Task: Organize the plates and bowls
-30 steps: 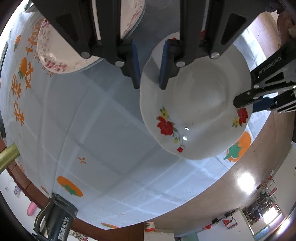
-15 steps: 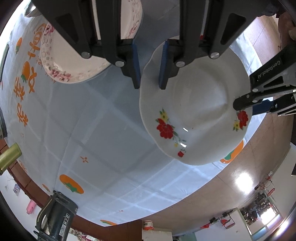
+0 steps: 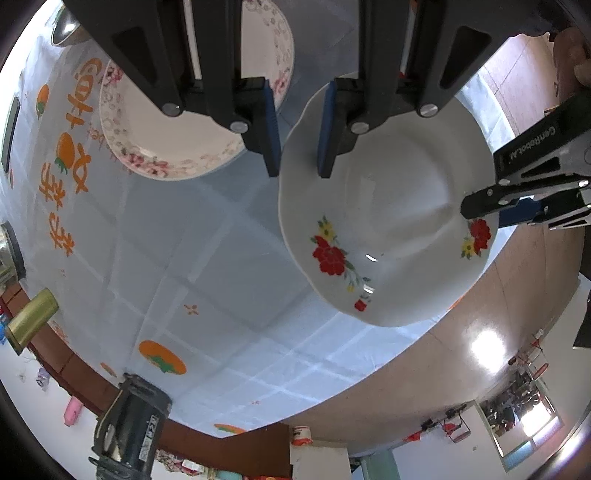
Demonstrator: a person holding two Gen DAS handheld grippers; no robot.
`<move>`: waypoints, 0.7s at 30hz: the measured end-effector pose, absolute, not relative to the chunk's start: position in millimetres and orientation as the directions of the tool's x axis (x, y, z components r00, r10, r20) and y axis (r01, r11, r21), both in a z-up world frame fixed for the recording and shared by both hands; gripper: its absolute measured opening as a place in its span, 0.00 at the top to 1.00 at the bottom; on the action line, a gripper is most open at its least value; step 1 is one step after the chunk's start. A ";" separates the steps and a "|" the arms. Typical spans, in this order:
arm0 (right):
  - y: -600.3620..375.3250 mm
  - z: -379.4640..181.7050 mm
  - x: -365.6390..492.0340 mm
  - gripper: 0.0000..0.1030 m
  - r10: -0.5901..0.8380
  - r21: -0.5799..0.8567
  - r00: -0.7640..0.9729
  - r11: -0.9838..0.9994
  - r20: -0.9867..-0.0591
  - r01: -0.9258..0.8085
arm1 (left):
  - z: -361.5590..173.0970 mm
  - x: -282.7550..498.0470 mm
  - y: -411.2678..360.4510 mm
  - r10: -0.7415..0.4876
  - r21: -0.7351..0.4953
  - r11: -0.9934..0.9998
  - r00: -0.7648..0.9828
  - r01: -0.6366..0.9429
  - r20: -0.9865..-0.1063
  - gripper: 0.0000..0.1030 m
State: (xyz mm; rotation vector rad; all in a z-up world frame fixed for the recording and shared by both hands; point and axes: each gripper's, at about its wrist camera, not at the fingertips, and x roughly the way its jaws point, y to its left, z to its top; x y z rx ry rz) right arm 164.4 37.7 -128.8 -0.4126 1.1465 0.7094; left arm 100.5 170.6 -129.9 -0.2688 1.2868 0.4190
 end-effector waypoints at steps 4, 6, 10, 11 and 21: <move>29.1 -124.2 163.0 0.80 0.299 0.055 0.242 0.724 -0.923 -0.687 | -125.2 101.5 161.6 0.151 0.040 0.902 0.228 -0.429 -0.962 0.70; 24.0 -121.9 163.3 0.80 0.301 0.056 0.246 0.730 -0.921 -0.681 | -123.2 102.7 156.6 0.148 0.039 0.907 0.232 -0.419 -0.961 0.70; 12.4 -117.6 163.4 0.80 0.303 0.059 0.257 0.743 -0.918 -0.666 | -120.4 104.8 148.1 0.144 0.038 0.915 0.238 -0.402 -0.960 0.70; 9.9 -117.0 163.2 0.80 0.303 0.059 0.259 0.746 -0.917 -0.663 | -119.4 105.3 145.4 0.144 0.038 0.917 0.241 -0.397 -0.960 0.70; -16.3 -109.7 160.8 0.80 0.296 0.056 0.282 0.773 -0.913 -0.632 | -112.0 111.8 122.5 0.137 0.039 0.935 0.257 -0.353 -0.957 0.70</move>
